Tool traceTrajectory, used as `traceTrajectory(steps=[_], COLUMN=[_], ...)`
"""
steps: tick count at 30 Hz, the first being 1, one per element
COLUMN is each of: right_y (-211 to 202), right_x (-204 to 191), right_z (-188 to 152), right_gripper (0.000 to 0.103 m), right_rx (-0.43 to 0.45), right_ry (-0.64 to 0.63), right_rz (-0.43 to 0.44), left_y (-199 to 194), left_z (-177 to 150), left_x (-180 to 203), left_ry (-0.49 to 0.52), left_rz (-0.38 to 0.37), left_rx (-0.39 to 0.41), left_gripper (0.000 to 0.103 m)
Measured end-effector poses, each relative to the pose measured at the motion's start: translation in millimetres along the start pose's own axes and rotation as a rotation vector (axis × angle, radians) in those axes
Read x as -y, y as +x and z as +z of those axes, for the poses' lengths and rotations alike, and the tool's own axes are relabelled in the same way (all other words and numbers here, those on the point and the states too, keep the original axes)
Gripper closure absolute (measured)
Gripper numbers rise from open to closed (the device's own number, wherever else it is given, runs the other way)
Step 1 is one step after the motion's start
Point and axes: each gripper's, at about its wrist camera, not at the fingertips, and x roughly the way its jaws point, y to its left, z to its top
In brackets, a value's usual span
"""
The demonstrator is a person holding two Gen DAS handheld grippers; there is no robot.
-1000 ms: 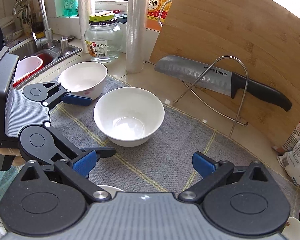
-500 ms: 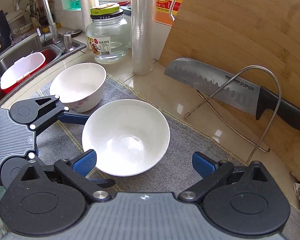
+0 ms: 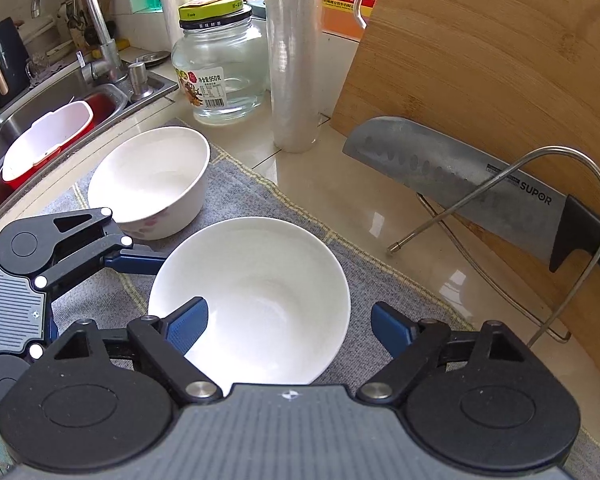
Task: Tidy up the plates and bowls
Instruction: 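Carry the plain white bowl with the right tool toward the floral bowl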
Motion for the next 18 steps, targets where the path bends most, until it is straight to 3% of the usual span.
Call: traceTrajectory(steps=[18], right_y=[6.2], right_x=[-2.6], right_z=[3.8], right_gripper=[0.020], right_rx=[-0.009], right_ry=[-0.002], right_rz=[0.029], left_y=[-3.2], left_z=[-1.9], left_x=[4.9], left_ry=[0.022], left_rz=[0.013], left_rx=[0.000], left_gripper=[0.020])
